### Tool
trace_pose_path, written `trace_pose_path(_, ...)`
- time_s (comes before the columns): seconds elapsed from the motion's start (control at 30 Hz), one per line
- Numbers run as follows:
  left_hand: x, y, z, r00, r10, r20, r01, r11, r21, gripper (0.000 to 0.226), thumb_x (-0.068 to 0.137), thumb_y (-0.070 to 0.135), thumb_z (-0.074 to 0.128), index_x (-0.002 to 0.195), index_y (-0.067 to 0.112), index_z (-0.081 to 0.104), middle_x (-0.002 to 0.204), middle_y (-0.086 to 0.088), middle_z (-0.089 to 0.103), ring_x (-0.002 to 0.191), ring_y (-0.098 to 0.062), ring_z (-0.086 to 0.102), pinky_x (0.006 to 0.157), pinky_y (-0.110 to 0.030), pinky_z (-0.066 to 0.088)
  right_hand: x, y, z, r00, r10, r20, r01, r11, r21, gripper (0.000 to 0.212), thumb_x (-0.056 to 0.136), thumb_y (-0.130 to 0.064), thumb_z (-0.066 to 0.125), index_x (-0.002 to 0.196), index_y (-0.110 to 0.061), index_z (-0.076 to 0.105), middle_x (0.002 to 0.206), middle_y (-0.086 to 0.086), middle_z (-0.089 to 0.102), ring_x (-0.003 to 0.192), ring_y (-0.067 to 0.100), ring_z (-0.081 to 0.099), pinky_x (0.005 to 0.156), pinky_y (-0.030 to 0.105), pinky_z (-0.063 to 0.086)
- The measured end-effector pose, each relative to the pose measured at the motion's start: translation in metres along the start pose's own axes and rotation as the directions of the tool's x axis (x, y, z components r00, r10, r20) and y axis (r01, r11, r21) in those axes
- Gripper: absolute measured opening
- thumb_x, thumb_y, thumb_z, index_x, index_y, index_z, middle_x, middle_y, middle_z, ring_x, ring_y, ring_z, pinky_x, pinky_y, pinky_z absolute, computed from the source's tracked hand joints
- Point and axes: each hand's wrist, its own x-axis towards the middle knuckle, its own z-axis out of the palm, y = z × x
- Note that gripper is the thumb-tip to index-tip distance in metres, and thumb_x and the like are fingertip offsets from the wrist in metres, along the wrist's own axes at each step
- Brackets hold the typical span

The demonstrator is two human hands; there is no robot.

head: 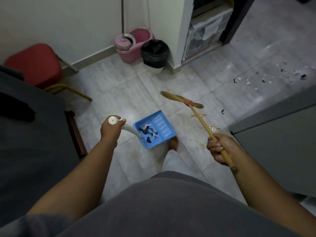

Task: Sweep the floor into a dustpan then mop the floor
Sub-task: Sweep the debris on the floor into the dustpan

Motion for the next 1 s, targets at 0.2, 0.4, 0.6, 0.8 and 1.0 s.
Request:
trace_pose_path(0.2, 0.052, 0.035, 0.030, 1.000, 0.005, -0.015, -0.004, 0.999, 0.039, 0.016, 0.081, 0.027, 0.077, 0.092, 0.027, 0.065, 0.099, -0.004, 0.066, 0.098, -0.027, 0.066, 0.091, -0.050, 0.056, 0.041, -0.066, 0.039, 1.000, 0.020, -0.004, -0.020, 1.000, -0.021, 0.033, 0.104, -0.029, 0.034, 0.076, -0.014, 0.040, 0.046, -0.003, 0.032, 0.027, 0.005, 0.027, 0.022, 0.014, 0.019)
trace_pose_path(0.4, 0.099, 0.107, 0.080, 0.998, 0.054, 0.023, -0.056, 0.995, 0.083, 0.016, 0.079, 0.026, 0.078, 0.089, 0.025, 0.065, 0.095, -0.005, 0.068, 0.096, -0.029, 0.066, 0.088, -0.051, 0.057, 0.069, -0.149, 0.081, 0.999, 0.049, 0.002, -0.049, 0.998, -0.042, 0.034, 0.105, -0.028, 0.033, 0.074, -0.014, 0.039, 0.045, -0.003, 0.032, 0.027, 0.005, 0.026, 0.022, 0.013, 0.018)
trace_pose_path(0.6, 0.139, 0.167, 0.139, 0.991, 0.100, 0.088, -0.105, 0.993, 0.048, 0.017, 0.078, 0.020, 0.080, 0.085, 0.023, 0.065, 0.088, -0.002, 0.066, 0.084, -0.021, 0.061, 0.082, -0.045, 0.055, 0.085, -0.231, 0.102, 1.000, 0.013, -0.001, -0.013, 1.000, 0.005, 0.033, 0.105, -0.028, 0.033, 0.075, -0.014, 0.039, 0.046, -0.003, 0.032, 0.027, 0.006, 0.026, 0.021, 0.016, 0.018)
trace_pose_path(0.8, 0.185, 0.224, 0.200, 0.970, 0.149, 0.190, -0.158, 0.987, 0.034, 0.017, 0.079, 0.021, 0.079, 0.090, 0.018, 0.066, 0.088, -0.005, 0.066, 0.083, -0.022, 0.061, 0.077, -0.041, 0.054, 0.093, -0.291, 0.111, 0.999, -0.044, -0.031, 0.048, 0.987, 0.152, 0.035, 0.105, -0.029, 0.033, 0.072, -0.015, 0.036, 0.044, -0.003, 0.031, 0.026, 0.006, 0.025, 0.022, 0.015, 0.019)
trace_pose_path(1.0, 0.242, 0.292, 0.276, 0.919, 0.189, 0.346, -0.212, 0.977, 0.028, 0.020, 0.078, 0.019, 0.081, 0.092, 0.016, 0.068, 0.091, -0.004, 0.068, 0.085, -0.021, 0.062, 0.082, -0.044, 0.054, 0.100, -0.343, 0.131, 0.987, -0.112, -0.113, 0.141, 0.946, 0.293, 0.035, 0.105, -0.028, 0.034, 0.073, -0.014, 0.038, 0.043, -0.002, 0.031, 0.025, 0.006, 0.026, 0.023, 0.014, 0.020)
